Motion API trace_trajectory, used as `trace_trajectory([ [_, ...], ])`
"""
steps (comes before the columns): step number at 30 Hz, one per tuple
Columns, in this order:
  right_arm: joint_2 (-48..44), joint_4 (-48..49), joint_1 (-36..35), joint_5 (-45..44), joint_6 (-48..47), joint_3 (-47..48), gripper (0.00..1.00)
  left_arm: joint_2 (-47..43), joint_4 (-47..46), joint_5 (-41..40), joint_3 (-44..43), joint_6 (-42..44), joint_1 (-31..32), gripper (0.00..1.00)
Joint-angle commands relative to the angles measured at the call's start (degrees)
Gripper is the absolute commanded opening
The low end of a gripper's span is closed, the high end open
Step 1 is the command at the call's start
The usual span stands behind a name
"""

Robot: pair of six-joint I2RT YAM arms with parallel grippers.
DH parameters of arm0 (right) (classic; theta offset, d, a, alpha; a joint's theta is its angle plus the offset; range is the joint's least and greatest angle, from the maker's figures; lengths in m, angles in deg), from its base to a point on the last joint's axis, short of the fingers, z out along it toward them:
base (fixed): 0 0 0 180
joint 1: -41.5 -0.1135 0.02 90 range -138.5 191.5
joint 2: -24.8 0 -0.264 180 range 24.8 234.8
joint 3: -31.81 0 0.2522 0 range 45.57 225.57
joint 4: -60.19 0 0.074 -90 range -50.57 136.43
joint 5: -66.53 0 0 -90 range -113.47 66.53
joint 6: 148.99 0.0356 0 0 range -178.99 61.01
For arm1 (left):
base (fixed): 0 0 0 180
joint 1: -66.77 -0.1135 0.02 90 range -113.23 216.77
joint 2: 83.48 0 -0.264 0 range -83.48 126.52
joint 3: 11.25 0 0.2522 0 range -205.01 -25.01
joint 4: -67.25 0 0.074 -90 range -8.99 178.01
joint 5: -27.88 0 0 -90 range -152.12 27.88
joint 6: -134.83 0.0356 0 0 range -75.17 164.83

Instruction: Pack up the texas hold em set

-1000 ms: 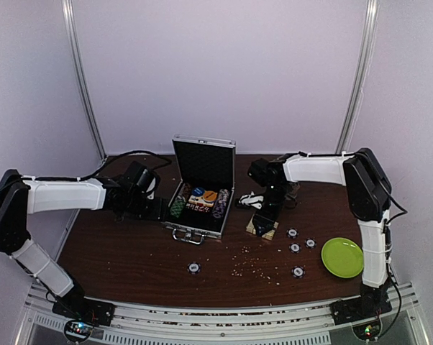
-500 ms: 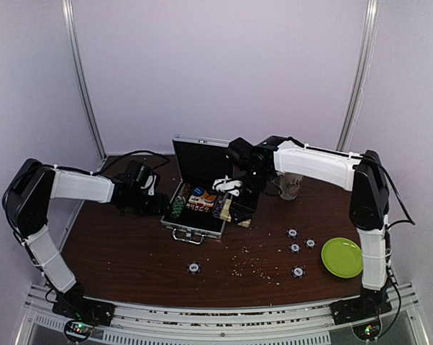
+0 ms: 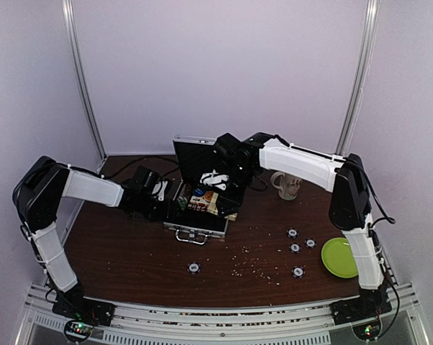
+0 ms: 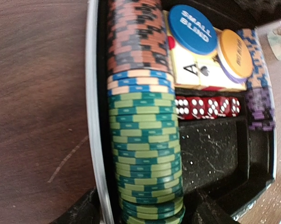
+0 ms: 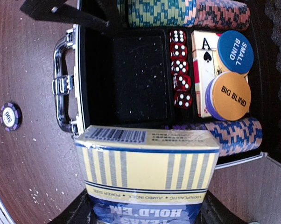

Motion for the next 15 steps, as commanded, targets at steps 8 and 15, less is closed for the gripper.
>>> trace_trajectory([
  [8,5.99,1.24,-3.13,-0.34,-1.98,10.08,0.55,-10.05,-3.28,-2.49,6.94,-2.78,3.58,0.69],
  [15,8.96,6.94,-4.29,-2.58,-1.29,11.71,0.56,-24.88,-0.01,-13.0,14.61,-7.48,3.55,0.7],
])
